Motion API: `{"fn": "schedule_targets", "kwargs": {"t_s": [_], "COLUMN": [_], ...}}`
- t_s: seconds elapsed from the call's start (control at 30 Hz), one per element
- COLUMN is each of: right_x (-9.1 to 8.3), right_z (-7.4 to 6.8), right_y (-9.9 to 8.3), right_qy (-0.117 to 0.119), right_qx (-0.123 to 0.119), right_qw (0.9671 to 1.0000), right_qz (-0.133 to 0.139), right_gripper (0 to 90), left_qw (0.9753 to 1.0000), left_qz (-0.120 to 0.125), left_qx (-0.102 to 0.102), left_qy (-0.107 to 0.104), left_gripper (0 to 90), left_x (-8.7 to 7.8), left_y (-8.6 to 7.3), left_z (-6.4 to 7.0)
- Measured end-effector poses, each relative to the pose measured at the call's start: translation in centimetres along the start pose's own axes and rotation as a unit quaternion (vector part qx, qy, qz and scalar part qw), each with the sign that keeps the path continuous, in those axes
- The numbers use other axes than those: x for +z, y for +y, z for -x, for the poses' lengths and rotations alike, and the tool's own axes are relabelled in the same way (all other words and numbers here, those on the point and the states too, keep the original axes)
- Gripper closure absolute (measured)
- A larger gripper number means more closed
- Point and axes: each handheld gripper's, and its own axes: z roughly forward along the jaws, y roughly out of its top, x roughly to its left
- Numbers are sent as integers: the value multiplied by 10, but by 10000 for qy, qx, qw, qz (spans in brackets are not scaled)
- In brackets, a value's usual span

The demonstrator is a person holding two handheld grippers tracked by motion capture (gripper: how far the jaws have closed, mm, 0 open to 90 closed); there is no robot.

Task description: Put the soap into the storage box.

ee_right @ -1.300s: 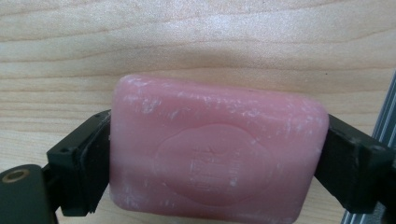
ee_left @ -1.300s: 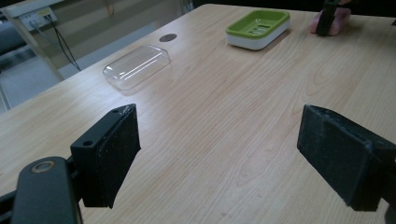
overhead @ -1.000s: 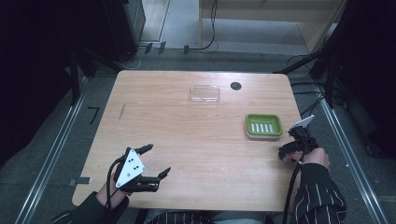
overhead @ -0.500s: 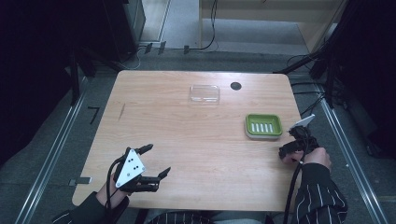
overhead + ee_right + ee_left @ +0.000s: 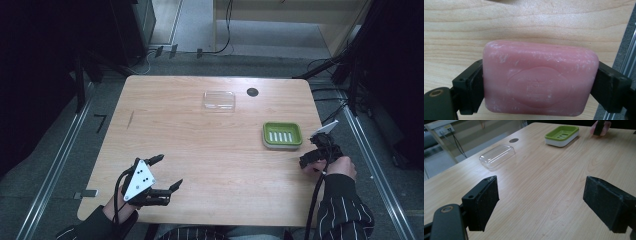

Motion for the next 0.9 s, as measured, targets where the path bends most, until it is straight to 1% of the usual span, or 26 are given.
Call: {"fn": "schedule_targets", "kwargs": {"t_s": [0.07, 0.27, 0.53, 0.63, 0.8, 0.9], "right_x": [-2, -8, -17, -19, -20, -22], "right_z": [0, -3, -5, -6, -10, -10], "right_y": [0, 2, 12, 14, 17, 18], "right_qy": [-9, 7, -26, -41, -74, -82], "right_qx": [-52, -98, -140, -205, -235, -253], "right_qw": [10000, 9999, 9997, 9995, 9995, 9993], "right_qz": [3, 70, 201, 217, 211, 260], "right_gripper": [122, 123, 124, 125, 125, 125], "left_qw": [10000, 10000, 10000, 10000, 10000, 10000], "left_qz": [-1, -1, -14, -15, -14, -15], "left_qx": [0, 1, 6, 7, 6, 8], "left_qy": [-1, -1, -8, -9, -9, -12], "left_gripper": [140, 140, 140, 140, 140, 140], "left_x": [0, 0, 0, 0, 0, 0], "left_y": [0, 0, 0, 0, 0, 0], "left_z": [0, 0, 0, 0, 0, 0]}}
